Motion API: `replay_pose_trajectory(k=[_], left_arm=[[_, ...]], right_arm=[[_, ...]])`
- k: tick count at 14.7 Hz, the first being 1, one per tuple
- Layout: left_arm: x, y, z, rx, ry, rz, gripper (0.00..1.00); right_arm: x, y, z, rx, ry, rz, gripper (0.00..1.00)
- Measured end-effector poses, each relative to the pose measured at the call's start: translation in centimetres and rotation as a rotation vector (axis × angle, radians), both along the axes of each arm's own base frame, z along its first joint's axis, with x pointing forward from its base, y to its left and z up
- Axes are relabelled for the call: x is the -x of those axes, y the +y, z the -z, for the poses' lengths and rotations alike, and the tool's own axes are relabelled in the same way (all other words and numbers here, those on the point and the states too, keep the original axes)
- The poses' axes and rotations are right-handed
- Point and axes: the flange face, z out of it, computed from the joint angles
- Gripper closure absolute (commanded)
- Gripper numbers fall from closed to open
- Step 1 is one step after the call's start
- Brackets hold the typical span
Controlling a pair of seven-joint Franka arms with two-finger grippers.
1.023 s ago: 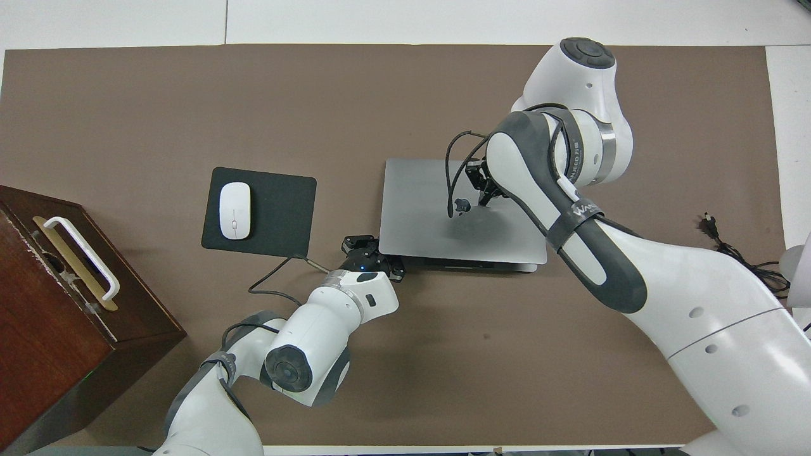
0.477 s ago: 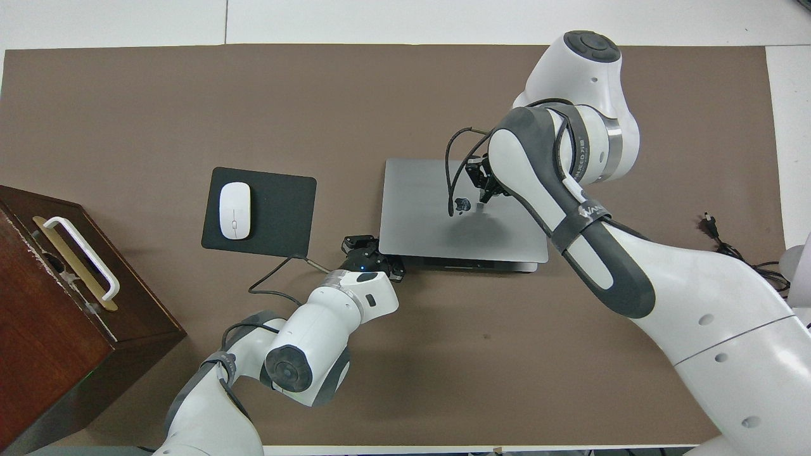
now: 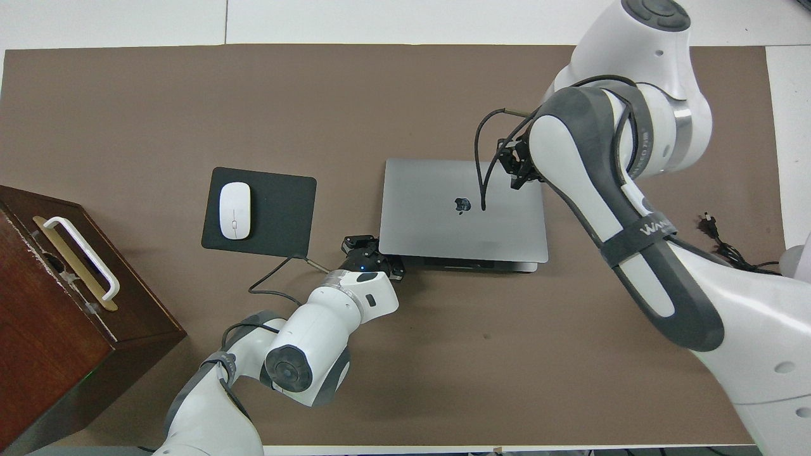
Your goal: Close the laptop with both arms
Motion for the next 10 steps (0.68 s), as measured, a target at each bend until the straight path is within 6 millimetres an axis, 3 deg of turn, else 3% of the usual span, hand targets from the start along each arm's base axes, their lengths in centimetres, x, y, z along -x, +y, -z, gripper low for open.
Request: replay_pose_trajectory(k=[7,10], left_arm=[[0.0,0.0,0.0,0.014,0.01,-0.019,1.0],[0.0,0.0,0.0,0.034,0.024,-0.046,1.0]], right_arm=[[0.5,-2.4,-6.4,0.147,-0.15,-0.16,1.0],[1.0,-6.5,-11.8,0.182,-0.247,-0.243,1.0]])
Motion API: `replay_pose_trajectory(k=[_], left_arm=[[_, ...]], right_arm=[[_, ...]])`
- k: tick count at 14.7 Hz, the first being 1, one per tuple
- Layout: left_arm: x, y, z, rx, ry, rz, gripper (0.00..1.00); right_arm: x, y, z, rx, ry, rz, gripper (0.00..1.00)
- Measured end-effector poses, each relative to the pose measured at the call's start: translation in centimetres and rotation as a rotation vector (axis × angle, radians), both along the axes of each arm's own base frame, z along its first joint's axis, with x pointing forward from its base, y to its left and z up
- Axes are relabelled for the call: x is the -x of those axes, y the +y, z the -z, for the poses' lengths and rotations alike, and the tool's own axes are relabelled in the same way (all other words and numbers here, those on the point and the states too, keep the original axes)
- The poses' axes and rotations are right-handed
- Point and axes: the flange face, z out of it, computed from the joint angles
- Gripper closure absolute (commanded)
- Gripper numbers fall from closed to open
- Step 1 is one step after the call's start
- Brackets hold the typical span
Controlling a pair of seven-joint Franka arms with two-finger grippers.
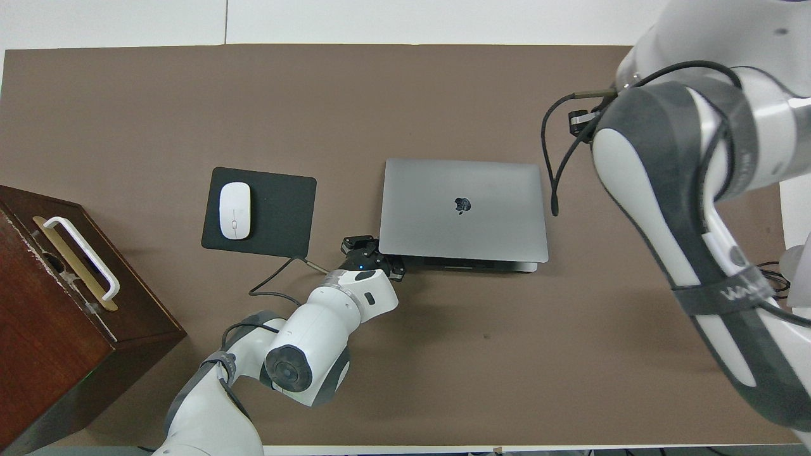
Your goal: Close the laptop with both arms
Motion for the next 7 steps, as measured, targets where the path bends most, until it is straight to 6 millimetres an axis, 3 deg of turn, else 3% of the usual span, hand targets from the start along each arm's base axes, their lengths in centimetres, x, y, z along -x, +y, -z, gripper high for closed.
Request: replay_pose_trajectory(k=[3,4,7], left_arm=[[0.0,0.0,0.0,0.014,0.009,-0.018,1.0],[0.0,0.0,0.0,0.016,0.011,-0.022,1.0],[0.2,0.0,-0.1,0.023,0.017,-0.029,1.0]], right_arm=[[1.6,-7.4,-6.0,0.005,-0.073,-0.068,1.0],[2.6,-9.9,-7.7,0.01,-0.081,-0.079,0.93],[5.6,-14.3,-11.8,0.022,-0.109,-0.071,0.52]])
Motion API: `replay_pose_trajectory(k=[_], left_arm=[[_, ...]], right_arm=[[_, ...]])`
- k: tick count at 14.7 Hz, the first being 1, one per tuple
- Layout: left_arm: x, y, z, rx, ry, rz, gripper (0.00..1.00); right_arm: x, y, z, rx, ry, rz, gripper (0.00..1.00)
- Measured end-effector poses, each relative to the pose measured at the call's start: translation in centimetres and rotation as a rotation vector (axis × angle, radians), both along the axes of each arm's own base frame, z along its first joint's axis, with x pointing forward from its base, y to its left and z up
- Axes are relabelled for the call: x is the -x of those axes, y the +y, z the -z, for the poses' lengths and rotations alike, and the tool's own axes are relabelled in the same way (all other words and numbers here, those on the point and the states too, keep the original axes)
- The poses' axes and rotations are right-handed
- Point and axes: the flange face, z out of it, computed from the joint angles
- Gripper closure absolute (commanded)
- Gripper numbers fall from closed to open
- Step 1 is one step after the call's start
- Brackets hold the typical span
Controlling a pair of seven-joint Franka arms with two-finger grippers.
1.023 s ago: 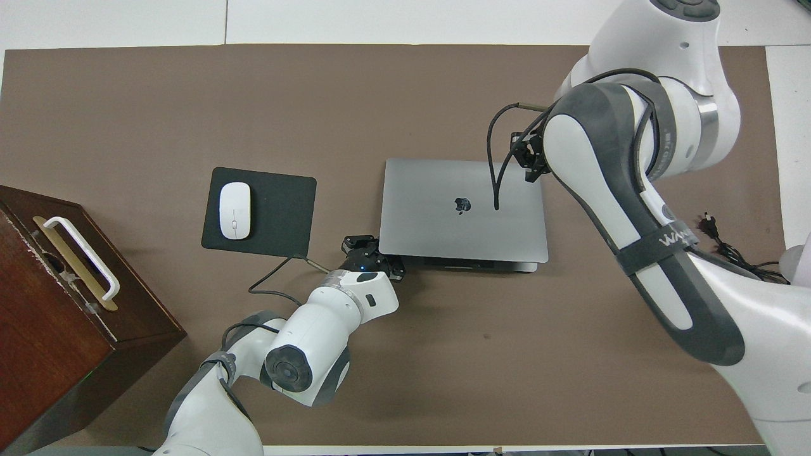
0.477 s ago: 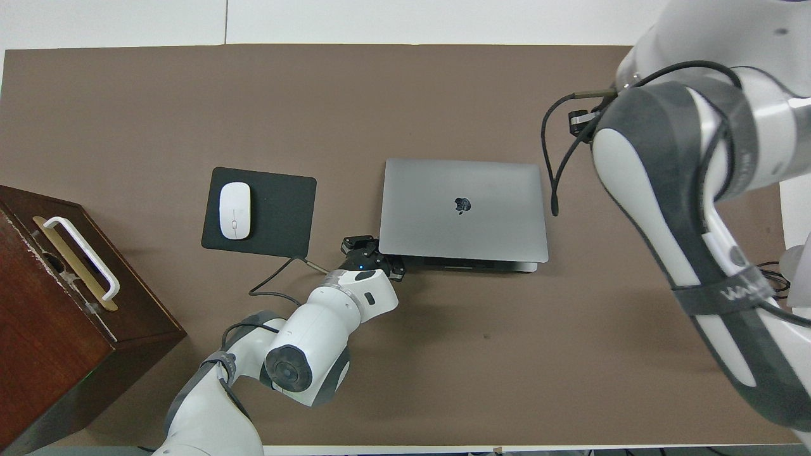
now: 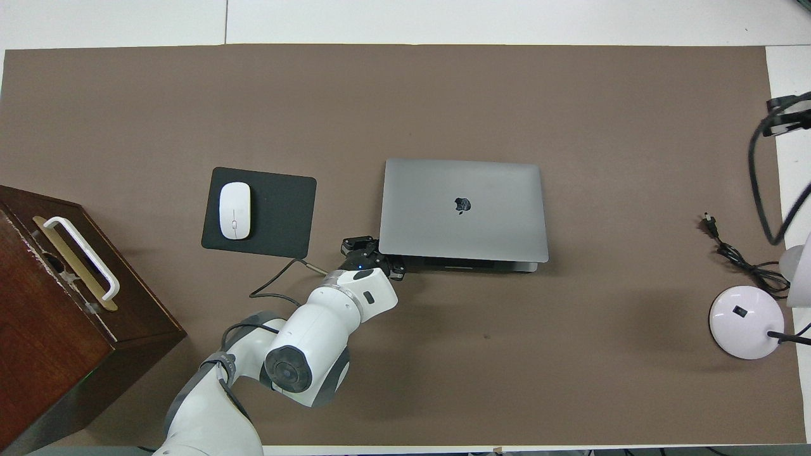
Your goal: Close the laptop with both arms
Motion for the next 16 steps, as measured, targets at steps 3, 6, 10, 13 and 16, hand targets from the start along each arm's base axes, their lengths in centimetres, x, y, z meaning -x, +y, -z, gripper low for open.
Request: replay_pose_trajectory(k=[3,6,10,13,16], left_arm=[[0.7,0.1,-0.1,0.002,0.01,-0.001,1.0],[1.1,0.3,-0.5,-0.005,0.046,-0.006,1.0],[1.4,0.2,-3.3,-0.025,0.141,-0.008,1.0],[1.6,1.0,-8.0,-0.043,0.221,-0.001,1.0],[2.1,2.5,-11.2,-0.064,0.292,-0.001,1.0]], right_arm=[[2.4,-1.5,-0.9,0.004,0.006,0.019,0.0],[3.6,-1.2,0.5,0.003,0.043,0.02,0.0],[3.7,-0.4,2.0,-0.008,0.008,0.056,0.0],[4.4,-0.2,3.6,-0.007,0.013,0.064,0.0],[5.1,0.0,4.3,-0.025,0.021,0.077,0.0]])
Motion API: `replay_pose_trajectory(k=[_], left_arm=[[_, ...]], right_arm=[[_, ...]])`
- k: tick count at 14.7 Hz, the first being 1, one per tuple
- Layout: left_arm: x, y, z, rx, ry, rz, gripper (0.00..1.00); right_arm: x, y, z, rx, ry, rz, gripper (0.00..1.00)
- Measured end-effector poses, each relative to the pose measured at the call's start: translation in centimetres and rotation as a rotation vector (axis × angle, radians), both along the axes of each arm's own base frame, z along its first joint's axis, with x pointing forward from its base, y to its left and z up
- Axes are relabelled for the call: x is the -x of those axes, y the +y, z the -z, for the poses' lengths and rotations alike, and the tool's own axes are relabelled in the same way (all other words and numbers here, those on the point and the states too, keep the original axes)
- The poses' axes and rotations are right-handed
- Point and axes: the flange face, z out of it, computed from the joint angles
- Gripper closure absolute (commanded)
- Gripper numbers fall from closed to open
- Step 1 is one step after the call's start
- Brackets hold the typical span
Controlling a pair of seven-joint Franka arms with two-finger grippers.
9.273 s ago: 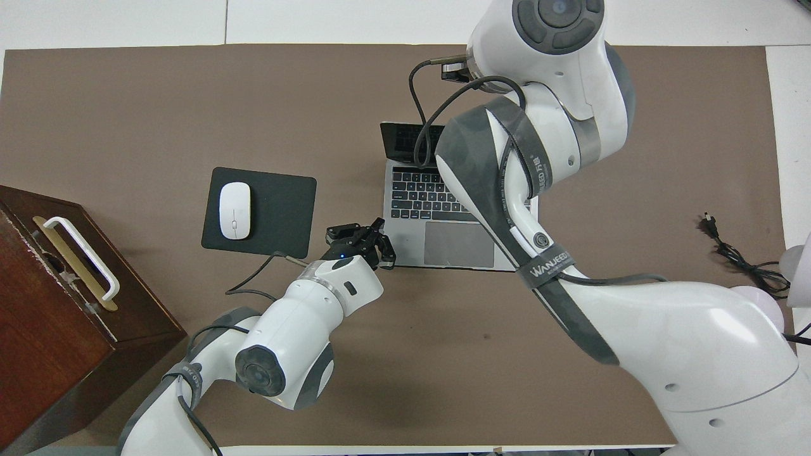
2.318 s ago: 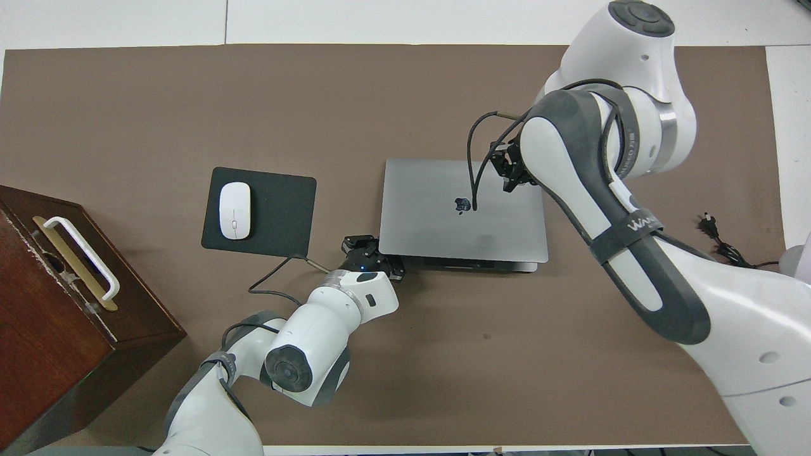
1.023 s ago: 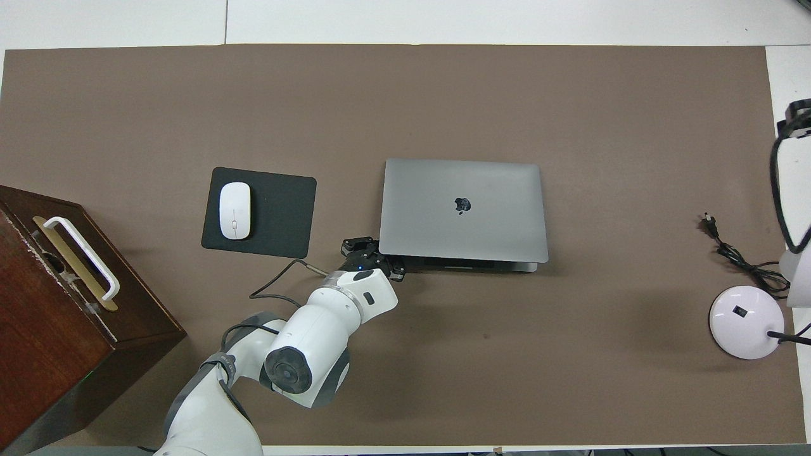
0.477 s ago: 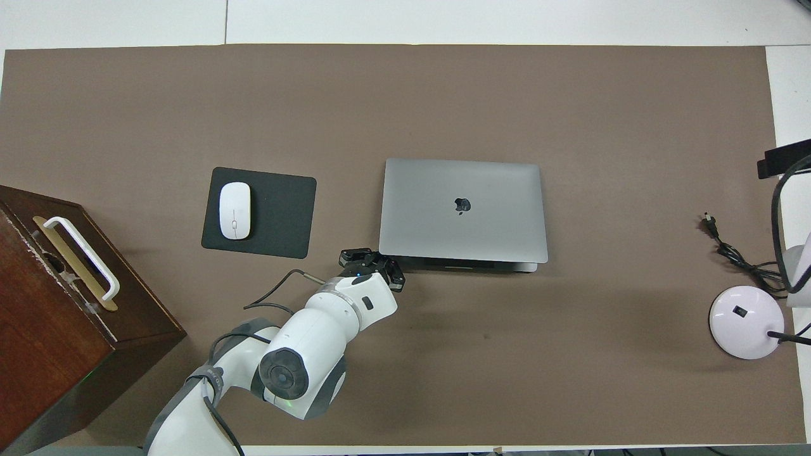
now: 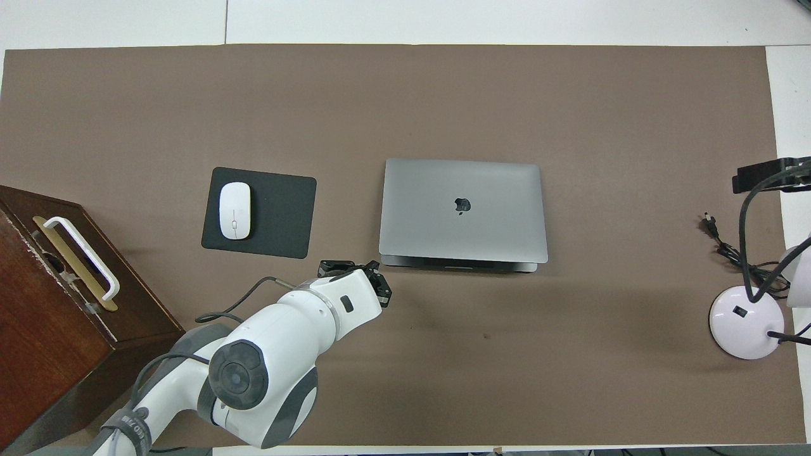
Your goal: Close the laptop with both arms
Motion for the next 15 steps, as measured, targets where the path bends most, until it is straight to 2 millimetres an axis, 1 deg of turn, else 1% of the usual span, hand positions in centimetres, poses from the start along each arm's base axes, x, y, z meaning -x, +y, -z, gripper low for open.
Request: replay_pose_trajectory(k=[3,5,8,12,15], left_arm=[[0.5,1.6,-2.3,-0.033,0.087,0.0,1.0],[0.4,3.6,-4.9,-0.059,0.164,-0.012,1.0],[-0.1,7.0,-9.8,-0.076,0.248,-0.044,1.0],[-1.4,10.3,-14.0,-0.102,0.314,-0.081,1.0],[-2.5,12.7,-17.0,-0.158,0.324,-0.104,1.0]], right_arm=[[0.3,0.1,0.0,-0.021,-0.001,0.027,0.0],[0.3,0.0,0.0,-0.022,-0.002,0.034,0.0],[0.3,0.0,0.0,-0.022,-0.007,0.034,0.0],[0.2,0.0,-0.1,-0.022,-0.015,0.034,0.0],[0.2,0.0,-0.1,-0.022,-0.015,0.036,0.0]])
